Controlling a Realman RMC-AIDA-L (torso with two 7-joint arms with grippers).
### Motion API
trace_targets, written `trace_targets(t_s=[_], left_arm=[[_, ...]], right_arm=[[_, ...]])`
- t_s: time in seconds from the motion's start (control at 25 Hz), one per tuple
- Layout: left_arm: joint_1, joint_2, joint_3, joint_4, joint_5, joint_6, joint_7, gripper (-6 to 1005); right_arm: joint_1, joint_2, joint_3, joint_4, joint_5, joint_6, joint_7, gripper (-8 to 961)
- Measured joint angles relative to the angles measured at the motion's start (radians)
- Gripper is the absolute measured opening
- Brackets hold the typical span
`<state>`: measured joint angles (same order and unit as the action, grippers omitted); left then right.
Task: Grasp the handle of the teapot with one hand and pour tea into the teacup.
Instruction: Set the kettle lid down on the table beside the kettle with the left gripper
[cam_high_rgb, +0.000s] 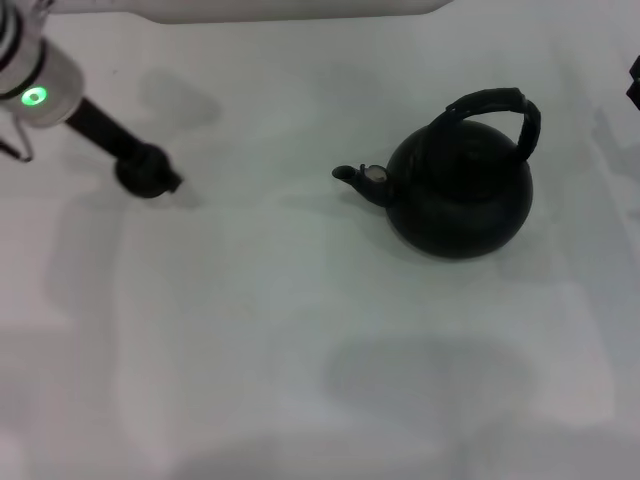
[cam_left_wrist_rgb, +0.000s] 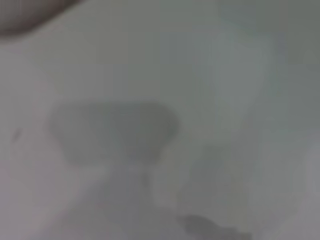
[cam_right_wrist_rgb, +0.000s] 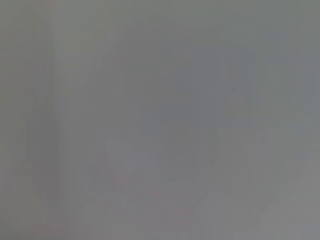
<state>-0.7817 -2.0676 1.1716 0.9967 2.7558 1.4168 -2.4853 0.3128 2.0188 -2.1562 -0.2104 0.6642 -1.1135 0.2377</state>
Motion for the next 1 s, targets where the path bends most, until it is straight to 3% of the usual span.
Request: trace_targets(t_s=[0.4, 1.0], left_arm=[[-0.107, -0.008, 0.230, -0.104, -0.136, -0.078, -0.004, 704], [-0.119, -0.013, 0.467, -0.110, -0.277, -0.106, -0.041, 708]], right_arm=[[0.000, 0.001, 0.012, 0.000, 0.000, 0.000, 0.000, 855], [0.000, 0.002, 0.012, -0.001, 0.000, 0.000, 0.000, 855]])
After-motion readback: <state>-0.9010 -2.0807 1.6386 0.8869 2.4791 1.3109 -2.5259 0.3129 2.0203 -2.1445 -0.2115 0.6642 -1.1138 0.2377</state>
